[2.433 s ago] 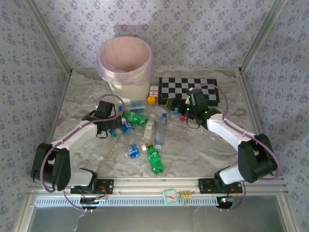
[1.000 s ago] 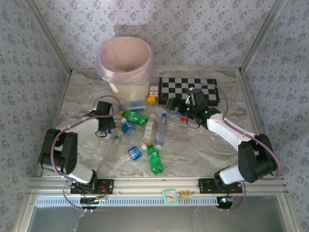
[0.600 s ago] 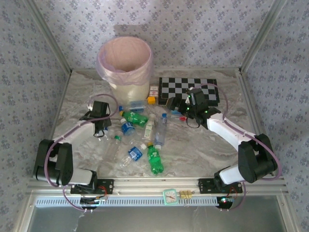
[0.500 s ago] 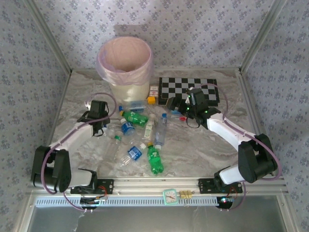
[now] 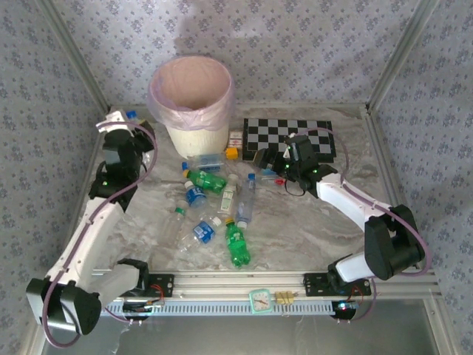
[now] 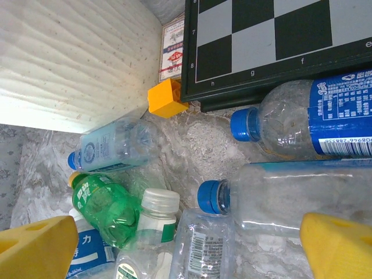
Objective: Put the plastic bottles in the bin
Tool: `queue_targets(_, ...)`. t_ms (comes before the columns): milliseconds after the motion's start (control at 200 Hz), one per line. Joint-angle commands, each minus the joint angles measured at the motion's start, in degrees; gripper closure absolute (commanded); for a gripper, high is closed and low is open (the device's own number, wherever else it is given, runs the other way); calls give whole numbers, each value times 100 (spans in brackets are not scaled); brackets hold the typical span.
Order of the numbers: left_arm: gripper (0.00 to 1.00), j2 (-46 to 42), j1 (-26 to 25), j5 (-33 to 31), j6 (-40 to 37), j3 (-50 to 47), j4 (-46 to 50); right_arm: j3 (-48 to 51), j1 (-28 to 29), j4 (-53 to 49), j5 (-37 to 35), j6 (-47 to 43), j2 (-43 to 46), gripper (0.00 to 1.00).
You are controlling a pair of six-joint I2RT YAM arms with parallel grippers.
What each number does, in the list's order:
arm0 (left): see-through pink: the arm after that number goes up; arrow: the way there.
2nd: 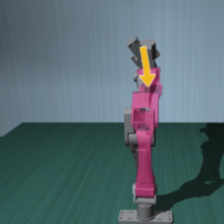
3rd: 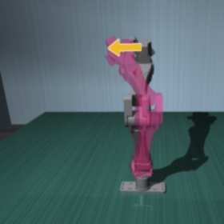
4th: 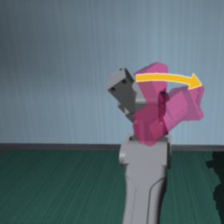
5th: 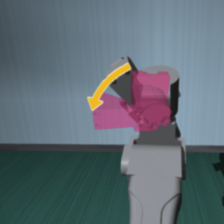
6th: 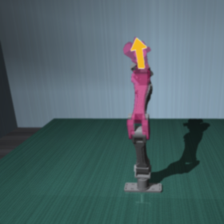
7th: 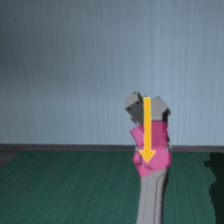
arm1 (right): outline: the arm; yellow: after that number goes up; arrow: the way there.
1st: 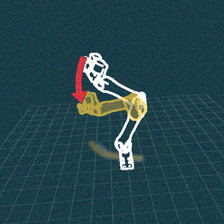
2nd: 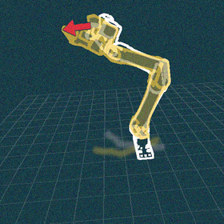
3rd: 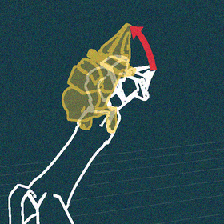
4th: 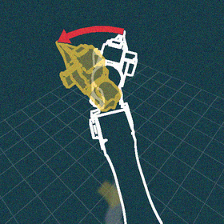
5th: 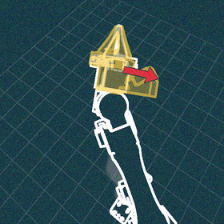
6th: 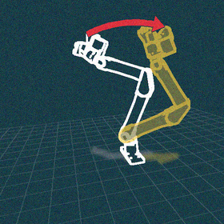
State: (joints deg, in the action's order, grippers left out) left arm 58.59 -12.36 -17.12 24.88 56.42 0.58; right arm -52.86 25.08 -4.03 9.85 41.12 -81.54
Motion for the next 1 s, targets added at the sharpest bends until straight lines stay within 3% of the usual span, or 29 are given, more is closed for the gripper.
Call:
queue_targets(0, 52, -2, 23, 654, -138, 464, -926, 10, 40, 52, -96, 10, 14, 0)
queue_targets(235, 52, 833, 14, 1878, -130, 1458, -1619, 63, 20, 122, -93, 29, 40, 0)
queue_targets(490, 52, 2490, -33, 2968, -506, 3462, -844, 225, 23, 53, -217, 10, 361, 0)
queue_targets(690, 52, 3361, -161, 3145, -791, 4384, -119, 364, 1, -118, -426, -21, 735, 0)
queue_targets(995, 51, 4538, -379, 2653, -1392, 5580, 1390, 478, -3, -260, -541, -35, 1015, 0)
